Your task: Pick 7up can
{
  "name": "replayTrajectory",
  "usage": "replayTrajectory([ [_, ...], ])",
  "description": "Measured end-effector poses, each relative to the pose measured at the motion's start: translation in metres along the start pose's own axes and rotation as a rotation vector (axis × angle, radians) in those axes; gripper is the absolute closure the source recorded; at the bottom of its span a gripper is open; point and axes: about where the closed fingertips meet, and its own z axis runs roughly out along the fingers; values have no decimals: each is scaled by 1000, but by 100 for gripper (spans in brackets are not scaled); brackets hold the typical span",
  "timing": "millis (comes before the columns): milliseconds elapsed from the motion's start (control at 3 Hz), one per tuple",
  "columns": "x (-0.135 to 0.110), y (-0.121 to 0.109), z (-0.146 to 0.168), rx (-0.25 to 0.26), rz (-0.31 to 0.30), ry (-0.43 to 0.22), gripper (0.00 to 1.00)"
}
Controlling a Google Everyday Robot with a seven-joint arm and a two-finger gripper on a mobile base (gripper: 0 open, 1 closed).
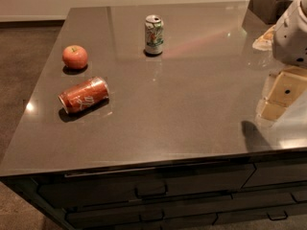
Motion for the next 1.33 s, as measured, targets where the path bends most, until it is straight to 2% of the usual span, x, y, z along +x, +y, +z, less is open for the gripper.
replayTrajectory([
  [333, 0, 0, 0, 0, 0, 0, 0],
  [667, -11, -22, 2, -18, 30, -25, 0],
  [1000, -33, -74, 15, -35, 102, -62, 0],
  [1333, -65, -136, 39, -25, 192, -109, 0],
])
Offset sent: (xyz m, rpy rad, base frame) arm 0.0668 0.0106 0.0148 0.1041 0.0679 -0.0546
